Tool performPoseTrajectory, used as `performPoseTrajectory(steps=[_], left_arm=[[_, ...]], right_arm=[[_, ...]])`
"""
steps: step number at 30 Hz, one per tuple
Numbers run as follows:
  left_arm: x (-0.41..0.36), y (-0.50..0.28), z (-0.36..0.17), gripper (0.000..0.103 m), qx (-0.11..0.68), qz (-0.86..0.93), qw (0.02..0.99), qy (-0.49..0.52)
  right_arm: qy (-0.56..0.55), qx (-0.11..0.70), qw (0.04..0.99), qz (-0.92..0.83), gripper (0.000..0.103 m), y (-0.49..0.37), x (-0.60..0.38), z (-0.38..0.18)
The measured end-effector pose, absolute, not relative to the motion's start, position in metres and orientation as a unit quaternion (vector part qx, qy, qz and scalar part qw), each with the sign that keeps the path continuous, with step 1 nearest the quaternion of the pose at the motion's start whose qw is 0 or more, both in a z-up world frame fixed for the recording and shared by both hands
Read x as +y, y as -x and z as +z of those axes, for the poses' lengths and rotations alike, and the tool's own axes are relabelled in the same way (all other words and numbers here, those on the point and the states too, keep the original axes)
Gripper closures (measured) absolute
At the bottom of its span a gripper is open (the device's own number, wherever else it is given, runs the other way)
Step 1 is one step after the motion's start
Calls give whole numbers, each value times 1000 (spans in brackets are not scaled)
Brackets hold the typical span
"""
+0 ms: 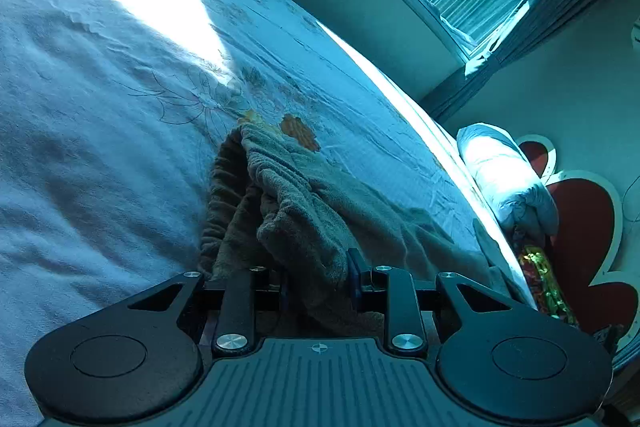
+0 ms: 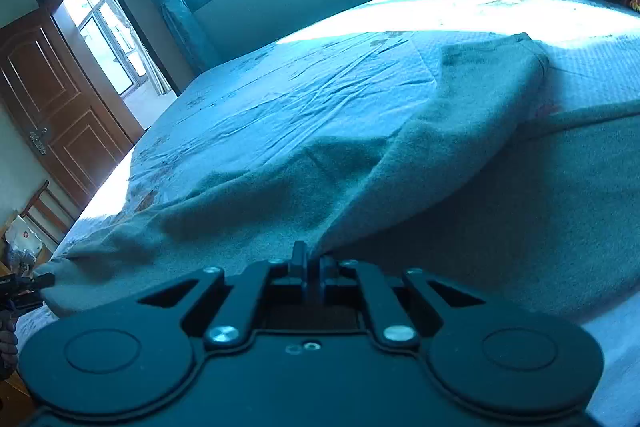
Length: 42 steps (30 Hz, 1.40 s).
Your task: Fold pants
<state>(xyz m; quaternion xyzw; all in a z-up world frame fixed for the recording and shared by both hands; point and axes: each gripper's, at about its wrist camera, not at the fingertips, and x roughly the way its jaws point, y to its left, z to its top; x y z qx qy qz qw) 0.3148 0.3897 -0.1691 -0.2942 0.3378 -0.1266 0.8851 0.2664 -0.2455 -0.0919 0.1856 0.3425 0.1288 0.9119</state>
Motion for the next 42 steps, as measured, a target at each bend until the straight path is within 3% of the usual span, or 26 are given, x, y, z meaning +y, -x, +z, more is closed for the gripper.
performPoseTrajectory(steps=[3,10,13,21,24,25,26,27,34,42], left_arm=[[381,-315,-185,75,362,-108,888,264],[376,-307,-170,75,340,-106,902,243],[378,-309,-185,75,351,-100,896,251],[373,-308,-178,72,350,-86,901,242],[369,-302,-168,54,338,-60,910,234],[368,-299,-164,35,332,-48,913,230],[366,-295,-158,9,325,-31,919,222],[362,-290,-152,0,321,-3,925,202],[317,-262,-123,0,299,54,938,166],[154,-279,-126,0,320,3,943,96]], right_arm=[[-156,396,898,113,103,-272,-239,-122],[-166,357,912,114,103,-262,-238,-107],[-148,394,901,105,103,-272,-233,-125],[-156,391,901,106,101,-269,-237,-129],[-159,380,906,94,85,-263,-244,-119],[-154,373,911,88,78,-259,-246,-114],[-151,368,913,86,78,-256,-249,-110],[-149,365,915,85,78,-254,-253,-108],[-129,336,931,67,78,-236,-279,-91],[-131,315,938,65,78,-245,-283,-78]])
